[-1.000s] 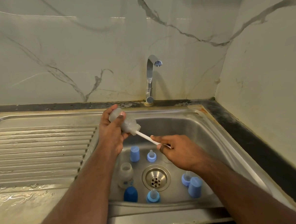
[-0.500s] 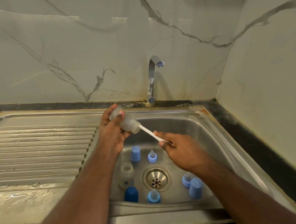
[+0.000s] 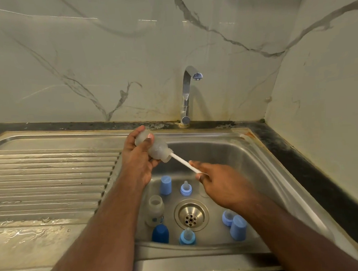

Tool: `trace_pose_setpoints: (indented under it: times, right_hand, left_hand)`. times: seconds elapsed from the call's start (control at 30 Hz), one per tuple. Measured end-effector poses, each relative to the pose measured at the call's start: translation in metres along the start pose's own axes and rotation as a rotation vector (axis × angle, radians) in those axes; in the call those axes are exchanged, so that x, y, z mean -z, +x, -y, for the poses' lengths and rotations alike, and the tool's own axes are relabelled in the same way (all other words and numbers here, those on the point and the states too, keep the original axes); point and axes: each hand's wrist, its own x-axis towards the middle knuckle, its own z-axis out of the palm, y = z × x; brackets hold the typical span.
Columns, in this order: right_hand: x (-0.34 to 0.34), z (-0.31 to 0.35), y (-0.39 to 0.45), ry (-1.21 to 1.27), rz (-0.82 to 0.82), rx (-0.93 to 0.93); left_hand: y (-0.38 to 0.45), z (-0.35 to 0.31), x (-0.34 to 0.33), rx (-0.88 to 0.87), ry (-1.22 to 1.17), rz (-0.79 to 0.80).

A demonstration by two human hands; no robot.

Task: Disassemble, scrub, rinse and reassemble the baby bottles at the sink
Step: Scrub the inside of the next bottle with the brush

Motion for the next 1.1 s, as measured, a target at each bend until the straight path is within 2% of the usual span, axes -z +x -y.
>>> trace_pose_setpoints:
  times: [0.1, 0.17, 0.23, 0.33, 0.43, 0.5, 0.57, 0.63, 0.73, 0.83, 0.9, 1.0, 1.03, 1.1]
  right_hand:
    - [0.006, 0.003, -0.001, 0.065, 0.115, -0.001]
    - [0.014, 0.000, -0.003, 0.219, 0.175, -0.014]
    - [0.016, -0.004, -0.004, 0.353, 0.140, -0.050]
    - [0.008, -0.004, -0.001, 0.172, 0.010, -0.029]
    - [-0.001, 0.000, 0.002, 0.046, 0.022, -0.022]
    - [0.002, 0.001, 0.000, 0.104, 0.101, -0.016]
    - [0.008, 0.000, -0.004, 0.314, 0.163, -0.034]
    - [0.013, 0.000, -0.007, 0.400, 0.116, -0.044]
    - [0.006, 0.000, -0.002, 0.118, -0.008, -0.017]
    - [-0.002, 0.002, 0.001, -0.002, 0.018, -0.018]
    - [0.002, 0.002, -0.002, 0.096, 0.117, -0.022]
    - [0.015, 0.000, -0.008, 0.444, 0.198, -0.097]
    - [0.016, -0.001, -0.009, 0.470, 0.166, -0.106]
    - [0.014, -0.001, -0.007, 0.296, 0.053, -0.066]
  left_hand:
    - [0.000, 0.000, 0.000, -0.005, 0.009, -0.014]
    - [0.000, 0.000, 0.000, -0.006, 0.011, -0.023]
    - [-0.001, -0.001, 0.001, -0.001, -0.016, -0.005]
    - [-0.001, 0.000, 0.000, 0.012, -0.023, 0.009]
    - [-0.001, 0.001, -0.001, 0.017, -0.008, 0.031]
    - [0.000, 0.001, -0.001, 0.016, -0.012, 0.014]
    - [0.001, 0.000, 0.000, 0.012, -0.023, -0.006]
    - [0.001, 0.000, 0.000, 0.023, -0.046, -0.008]
    - [-0.001, 0.001, -0.002, 0.031, 0.004, 0.003]
    - [-0.003, 0.002, -0.004, 0.023, 0.048, 0.030]
    - [-0.002, 0.001, -0.002, 0.020, 0.035, 0.009]
    - [0.000, 0.000, 0.000, 0.022, -0.011, -0.035]
    - [0.000, -0.001, 0.000, 0.026, -0.030, -0.034]
    - [-0.001, -0.001, -0.001, 0.031, -0.039, -0.017]
